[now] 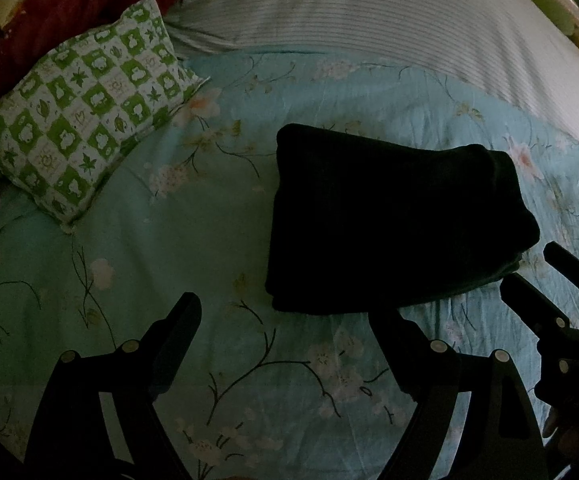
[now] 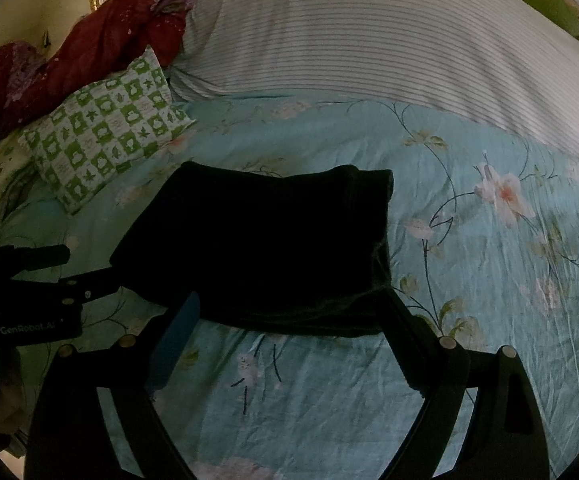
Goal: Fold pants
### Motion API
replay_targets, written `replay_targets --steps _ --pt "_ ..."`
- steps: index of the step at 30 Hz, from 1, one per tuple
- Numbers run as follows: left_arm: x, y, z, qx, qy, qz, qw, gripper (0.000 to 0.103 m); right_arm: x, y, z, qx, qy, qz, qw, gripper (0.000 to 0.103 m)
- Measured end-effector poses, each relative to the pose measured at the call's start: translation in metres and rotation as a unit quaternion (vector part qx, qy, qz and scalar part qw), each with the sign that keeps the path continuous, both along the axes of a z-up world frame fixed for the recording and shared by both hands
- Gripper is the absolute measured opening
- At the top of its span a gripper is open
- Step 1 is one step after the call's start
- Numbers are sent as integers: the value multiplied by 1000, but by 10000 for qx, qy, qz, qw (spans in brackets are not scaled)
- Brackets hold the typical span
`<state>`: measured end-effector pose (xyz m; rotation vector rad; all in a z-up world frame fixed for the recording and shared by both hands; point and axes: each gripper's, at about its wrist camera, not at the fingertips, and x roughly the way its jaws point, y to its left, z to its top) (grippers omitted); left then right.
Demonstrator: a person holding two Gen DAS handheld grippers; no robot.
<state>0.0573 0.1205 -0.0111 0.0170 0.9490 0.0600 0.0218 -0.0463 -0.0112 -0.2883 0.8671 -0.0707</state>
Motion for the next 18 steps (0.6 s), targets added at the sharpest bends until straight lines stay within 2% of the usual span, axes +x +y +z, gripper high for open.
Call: replay_targets --steps 18 --pt "5 1 2 -74 30 -25 10000 86 2 3 7 105 -52 -27 9999 90"
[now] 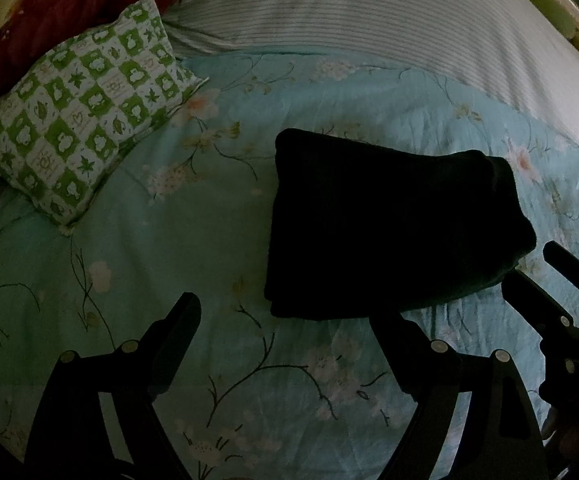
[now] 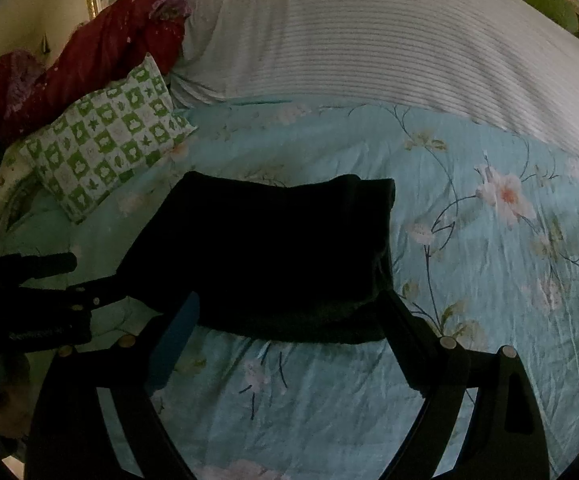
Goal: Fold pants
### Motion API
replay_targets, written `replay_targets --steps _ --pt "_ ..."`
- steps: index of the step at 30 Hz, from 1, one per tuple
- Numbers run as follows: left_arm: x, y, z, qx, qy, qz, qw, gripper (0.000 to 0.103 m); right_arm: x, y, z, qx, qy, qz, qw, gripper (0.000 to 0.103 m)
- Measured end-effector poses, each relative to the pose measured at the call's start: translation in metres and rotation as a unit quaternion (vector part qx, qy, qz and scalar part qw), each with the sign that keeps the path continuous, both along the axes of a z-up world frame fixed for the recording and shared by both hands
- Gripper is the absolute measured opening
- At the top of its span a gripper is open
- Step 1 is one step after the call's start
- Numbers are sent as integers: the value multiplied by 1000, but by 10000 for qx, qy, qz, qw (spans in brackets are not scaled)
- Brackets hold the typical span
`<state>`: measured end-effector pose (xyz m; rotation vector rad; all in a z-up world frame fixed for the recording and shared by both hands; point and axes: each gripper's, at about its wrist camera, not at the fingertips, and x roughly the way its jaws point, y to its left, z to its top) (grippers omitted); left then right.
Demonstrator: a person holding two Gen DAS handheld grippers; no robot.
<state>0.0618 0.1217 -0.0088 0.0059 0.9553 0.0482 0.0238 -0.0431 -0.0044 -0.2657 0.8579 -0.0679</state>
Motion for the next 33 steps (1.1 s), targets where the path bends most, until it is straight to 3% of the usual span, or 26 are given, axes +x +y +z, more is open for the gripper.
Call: replay_targets --steps 16,33 --pt "12 -3 18 -49 -270 34 9996 87 11 -5 13 53 -79 -65 9999 90" --pt "22 -11 21 -29 -103 77 9999 86 16 -16 20 241 -56 -227 9994 92"
